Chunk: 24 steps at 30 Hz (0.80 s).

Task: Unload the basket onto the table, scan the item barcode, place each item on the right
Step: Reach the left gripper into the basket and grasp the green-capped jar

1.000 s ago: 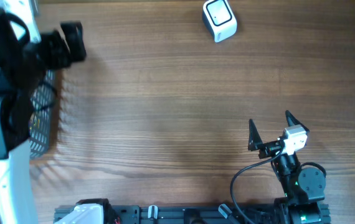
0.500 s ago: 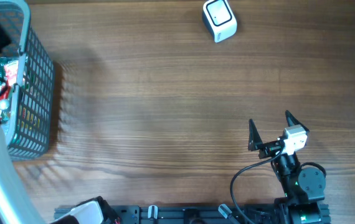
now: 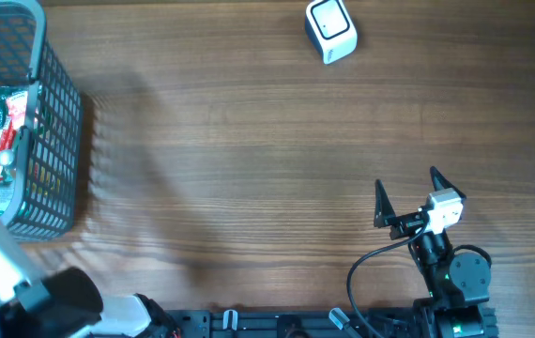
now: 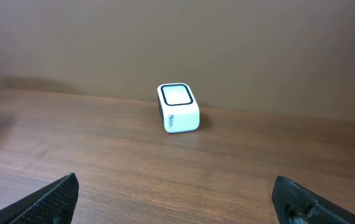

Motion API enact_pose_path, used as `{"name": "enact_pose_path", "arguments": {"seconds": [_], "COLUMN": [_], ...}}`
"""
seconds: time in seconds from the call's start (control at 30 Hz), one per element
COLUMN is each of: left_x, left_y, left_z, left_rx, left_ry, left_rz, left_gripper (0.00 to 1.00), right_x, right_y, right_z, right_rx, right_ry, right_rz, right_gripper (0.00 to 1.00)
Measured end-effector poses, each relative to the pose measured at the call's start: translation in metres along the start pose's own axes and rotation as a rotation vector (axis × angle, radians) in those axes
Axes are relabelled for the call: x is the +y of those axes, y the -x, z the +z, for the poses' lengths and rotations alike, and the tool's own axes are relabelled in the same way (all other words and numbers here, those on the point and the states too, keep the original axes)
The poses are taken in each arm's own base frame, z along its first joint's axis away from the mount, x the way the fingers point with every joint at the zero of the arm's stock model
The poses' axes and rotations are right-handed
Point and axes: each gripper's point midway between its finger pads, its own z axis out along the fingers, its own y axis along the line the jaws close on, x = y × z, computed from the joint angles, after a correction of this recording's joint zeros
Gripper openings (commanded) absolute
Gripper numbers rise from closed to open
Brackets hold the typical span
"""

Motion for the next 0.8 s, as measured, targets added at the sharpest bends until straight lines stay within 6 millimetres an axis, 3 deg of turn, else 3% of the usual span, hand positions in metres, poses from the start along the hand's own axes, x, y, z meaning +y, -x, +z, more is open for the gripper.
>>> {"name": "enact_pose_path", "arguments": {"seconds": [0.13,0.3,0.43,0.8], "left_x": [-0.012,-0.023,-0.024,-0.057], "left_y": [-0.031,-0.051,-0.059,-0.104], "left_z": [0.044,0.078,0.094,0.155], "left_rx": [0.169,0.268,0.305,0.461], "left_ry": [-0.034,-0.084,-0.101,-0.267], "left_rz": [0.071,0.137,0.165,0.251], "left_gripper": [1.00,1.00,1.00,1.00], "right_x": [0.000,0.000,0.000,0.000], "right_y": [0.000,0.000,0.000,0.000], "right_z": [0.000,0.000,0.000,0.000], "right_rx": [0.000,0.000,0.000,0.000], "right_ry": [0.000,0.000,0.000,0.000], "right_rz": [0.000,0.000,0.000,0.000], "right_gripper": [1.00,1.00,1.00,1.00]}}
